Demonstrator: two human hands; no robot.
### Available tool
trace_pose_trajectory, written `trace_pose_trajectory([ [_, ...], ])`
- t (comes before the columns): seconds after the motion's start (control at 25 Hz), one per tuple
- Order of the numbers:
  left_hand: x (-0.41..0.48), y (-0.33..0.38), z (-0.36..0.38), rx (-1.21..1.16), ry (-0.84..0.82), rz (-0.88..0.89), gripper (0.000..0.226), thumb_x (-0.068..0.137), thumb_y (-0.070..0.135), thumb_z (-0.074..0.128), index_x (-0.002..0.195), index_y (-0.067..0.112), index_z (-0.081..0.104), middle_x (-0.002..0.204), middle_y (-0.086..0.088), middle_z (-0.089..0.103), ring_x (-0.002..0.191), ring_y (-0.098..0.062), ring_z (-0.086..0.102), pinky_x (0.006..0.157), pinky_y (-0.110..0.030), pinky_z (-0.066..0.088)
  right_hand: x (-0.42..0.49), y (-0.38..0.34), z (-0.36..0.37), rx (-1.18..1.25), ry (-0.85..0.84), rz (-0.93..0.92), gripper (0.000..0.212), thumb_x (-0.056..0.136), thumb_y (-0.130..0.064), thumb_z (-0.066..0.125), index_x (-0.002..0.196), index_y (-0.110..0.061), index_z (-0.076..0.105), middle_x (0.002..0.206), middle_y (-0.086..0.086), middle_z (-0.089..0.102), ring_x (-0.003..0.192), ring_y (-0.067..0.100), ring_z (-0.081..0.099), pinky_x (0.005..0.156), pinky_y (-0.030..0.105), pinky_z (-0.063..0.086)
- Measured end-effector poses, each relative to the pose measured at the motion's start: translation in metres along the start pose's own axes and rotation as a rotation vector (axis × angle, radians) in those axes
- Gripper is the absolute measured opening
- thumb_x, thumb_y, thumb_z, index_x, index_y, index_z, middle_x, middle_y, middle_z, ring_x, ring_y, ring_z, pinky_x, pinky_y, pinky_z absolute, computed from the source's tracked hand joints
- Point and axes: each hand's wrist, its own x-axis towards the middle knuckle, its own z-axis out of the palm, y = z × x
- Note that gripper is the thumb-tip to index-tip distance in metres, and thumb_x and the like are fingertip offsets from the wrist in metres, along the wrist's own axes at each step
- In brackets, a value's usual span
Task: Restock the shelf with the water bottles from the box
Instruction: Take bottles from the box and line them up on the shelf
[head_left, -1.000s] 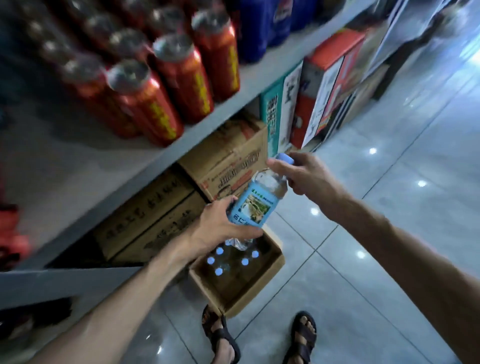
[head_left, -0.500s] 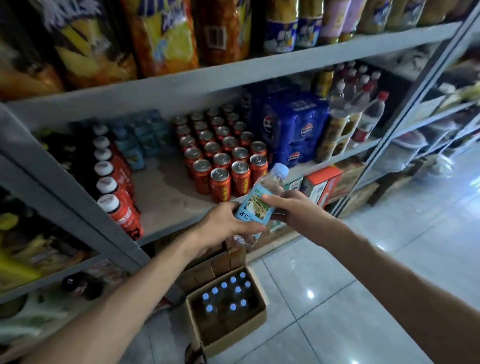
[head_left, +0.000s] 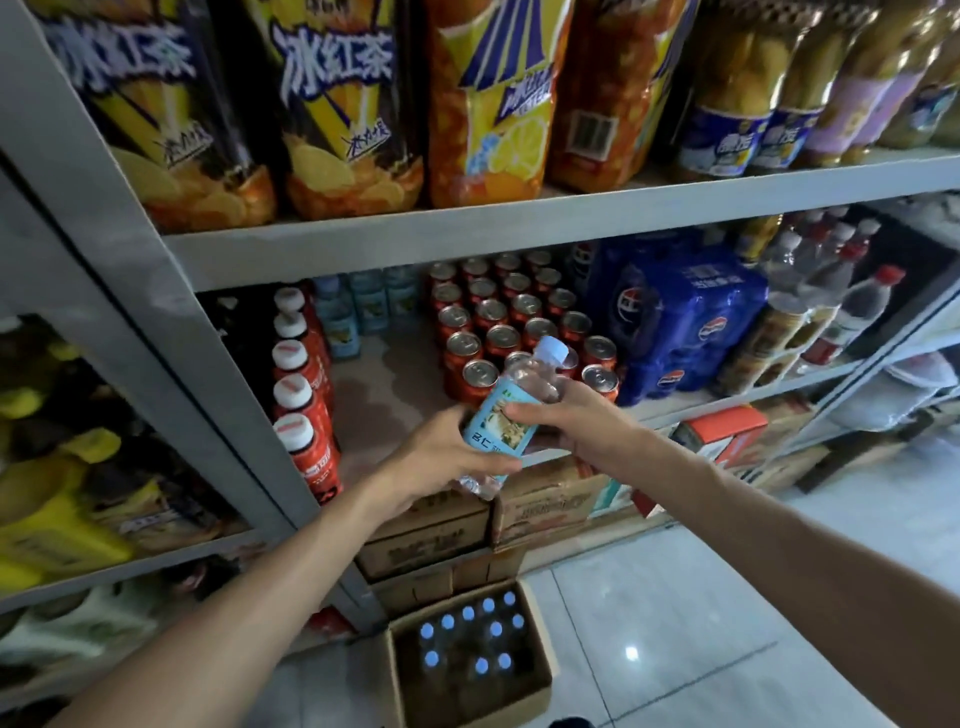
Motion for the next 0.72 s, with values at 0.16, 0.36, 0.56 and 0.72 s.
trace_pose_trajectory([
  [0.16, 0.018, -0.009, -0.018, -0.12, 0.175, -0.068, 0.09, 0.064, 0.027, 0.087, 0.141, 0.02, 0.04, 0.127, -0.003, 0.063, 0.097, -0.01, 0.063, 0.067, -0.021, 0.052, 0.049, -0.024, 0.002, -0.09, -0.087, -0.03, 0.033, 0.083, -0.003, 0.072, 0.114, 0.005, 0.063, 0.109, 0.014, 0.072, 0.096, 0.022, 0.072, 0.074, 0.025, 0.059],
  [0.36, 0.042, -0.051, -0.03, -0.272, 0.482, -0.106, 0.083, 0.068, 0.033, 0.084, 0.137, 0.028, 0.038, 0.135, 0.003, 0.054, 0.112, -0.015, 0.061, 0.099, -0.034, 0.047, 0.148, -0.047, 0.02, -0.255, -0.158, -0.096, 0.032, 0.079, -0.002, 0.076, 0.109, -0.001, 0.066, 0.107, 0.01, 0.073, 0.097, 0.02, 0.071, 0.085, 0.032, 0.058],
  [0.56, 0.079, -0.098, -0.033, 0.577, 0.346, -0.374, 0.097, 0.075, 0.059, 0.068, 0.151, 0.022, 0.02, 0.152, -0.014, 0.031, 0.137, -0.032, 0.036, 0.111, -0.041, 0.034, 0.244, -0.037, 0.05, -0.451, -0.065, -0.323, 0.046, 0.057, -0.018, 0.091, 0.096, -0.021, 0.067, 0.106, 0.001, 0.072, 0.095, 0.016, 0.069, 0.088, 0.036, 0.057],
  [0.72, 0.112, -0.123, -0.052, 0.823, 0.16, -0.578, 0.127, 0.061, 0.079, 0.064, 0.154, 0.025, -0.005, 0.159, -0.021, -0.011, 0.145, -0.045, -0.004, 0.118, -0.055, 0.008, 0.287, -0.028, 0.072, -0.744, -0.021, -0.367, 0.073, 0.065, -0.023, 0.087, 0.128, -0.013, 0.052, 0.117, -0.004, 0.061, 0.105, 0.012, 0.058, 0.083, 0.015, 0.044],
])
